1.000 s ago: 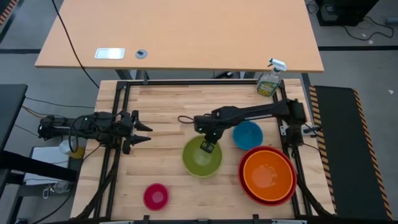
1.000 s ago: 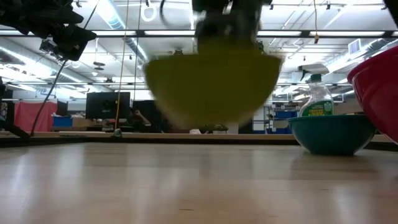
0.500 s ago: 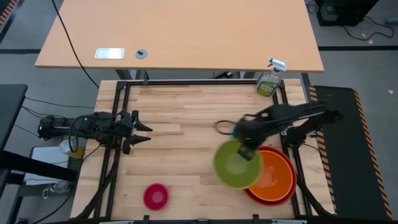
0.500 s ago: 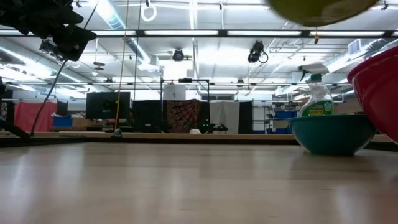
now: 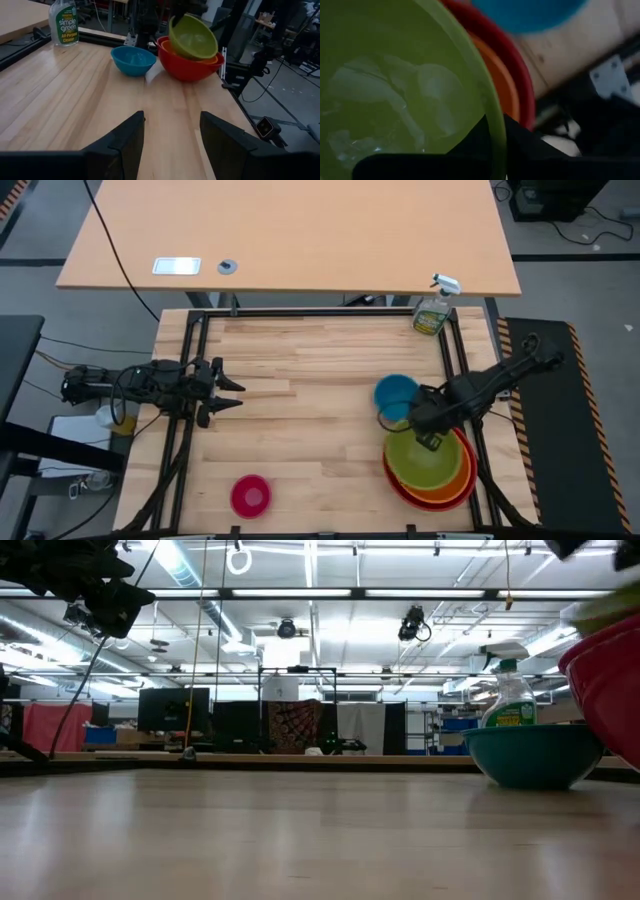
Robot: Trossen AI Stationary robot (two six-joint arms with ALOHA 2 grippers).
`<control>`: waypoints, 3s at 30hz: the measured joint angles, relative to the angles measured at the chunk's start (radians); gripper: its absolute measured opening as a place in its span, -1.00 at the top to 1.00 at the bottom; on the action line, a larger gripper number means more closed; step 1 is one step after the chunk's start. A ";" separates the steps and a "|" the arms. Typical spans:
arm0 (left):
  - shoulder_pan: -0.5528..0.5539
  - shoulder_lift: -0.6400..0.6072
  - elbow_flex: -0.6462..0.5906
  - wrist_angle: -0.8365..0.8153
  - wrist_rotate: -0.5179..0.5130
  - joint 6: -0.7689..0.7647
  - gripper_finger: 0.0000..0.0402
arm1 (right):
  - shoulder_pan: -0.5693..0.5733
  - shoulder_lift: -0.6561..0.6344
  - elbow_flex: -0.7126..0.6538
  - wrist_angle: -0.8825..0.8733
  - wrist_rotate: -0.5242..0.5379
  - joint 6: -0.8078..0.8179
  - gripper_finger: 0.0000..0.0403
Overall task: Nest bowls inside each other
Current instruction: Stack the green bowl on top of the orange bowl, then stack the blue bowl on top of the green bowl
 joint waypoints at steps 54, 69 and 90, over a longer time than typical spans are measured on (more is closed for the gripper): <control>0.000 0.000 0.000 0.010 0.000 0.008 0.03 | -0.403 0.438 0.114 0.271 0.156 -0.163 0.12; 0.000 0.000 0.000 -0.001 0.000 0.008 0.03 | -0.426 0.588 0.114 0.303 0.144 -0.158 -0.09; 0.000 0.000 0.000 -0.002 0.000 0.008 0.03 | -0.426 0.664 0.160 0.285 0.119 -0.291 0.91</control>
